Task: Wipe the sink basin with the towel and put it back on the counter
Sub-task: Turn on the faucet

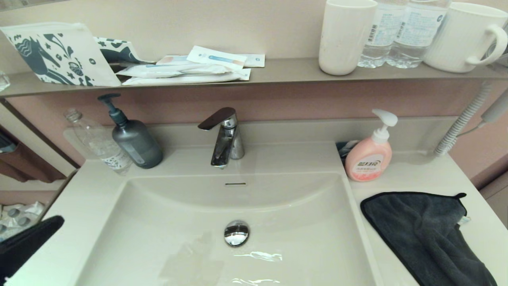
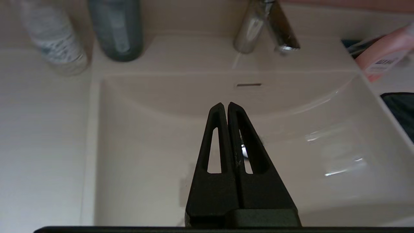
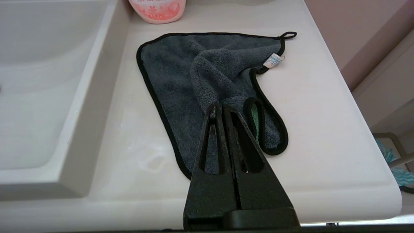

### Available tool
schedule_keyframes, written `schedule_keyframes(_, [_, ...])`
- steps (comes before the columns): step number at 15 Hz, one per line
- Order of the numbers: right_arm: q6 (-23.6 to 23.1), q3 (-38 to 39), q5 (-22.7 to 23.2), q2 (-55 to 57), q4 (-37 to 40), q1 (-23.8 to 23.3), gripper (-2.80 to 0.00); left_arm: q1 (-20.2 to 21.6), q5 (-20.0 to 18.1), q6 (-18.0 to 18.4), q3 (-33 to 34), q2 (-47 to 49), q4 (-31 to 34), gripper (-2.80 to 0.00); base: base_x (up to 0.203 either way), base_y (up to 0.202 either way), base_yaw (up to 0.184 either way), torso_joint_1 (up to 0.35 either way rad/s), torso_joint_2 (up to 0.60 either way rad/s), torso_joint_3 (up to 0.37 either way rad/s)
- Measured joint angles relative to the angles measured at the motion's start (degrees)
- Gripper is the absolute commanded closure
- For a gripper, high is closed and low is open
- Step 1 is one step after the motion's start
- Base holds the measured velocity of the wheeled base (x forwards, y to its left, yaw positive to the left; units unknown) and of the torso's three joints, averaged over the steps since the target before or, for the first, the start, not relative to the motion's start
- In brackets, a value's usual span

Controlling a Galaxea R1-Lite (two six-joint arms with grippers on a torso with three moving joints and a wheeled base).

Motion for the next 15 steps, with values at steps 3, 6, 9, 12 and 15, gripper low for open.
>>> schedule_keyframes(3, [0.0,0.0,0.0,0.0,0.0,0.0,0.0,-7.4,0.3,-0.7,-2.5,8.1,-6.7,0.0,0.0,0.0,0.0,0.0,0.0,0.0])
schedule_keyframes(6, [0.0,0.0,0.0,0.0,0.0,0.0,0.0,-15.6,3.5,-1.8,-3.2,14.3,-14.5,0.0,0.0,0.0,0.0,0.0,0.0,0.0])
schedule_keyframes(9, [0.0,0.0,0.0,0.0,0.0,0.0,0.0,-26.0,11.7,-2.2,-3.4,21.4,-21.9,0.0,0.0,0.0,0.0,0.0,0.0,0.0])
schedule_keyframes(12, [0.0,0.0,0.0,0.0,0.0,0.0,0.0,-32.3,19.3,-2.1,-3.2,30.5,-32.6,0.0,0.0,0.0,0.0,0.0,0.0,0.0])
schedule_keyframes(15, [0.0,0.0,0.0,0.0,0.0,0.0,0.0,-33.5,21.5,-2.0,-2.8,38.2,-41.1,0.0,0.0,0.0,0.0,0.0,0.0,0.0])
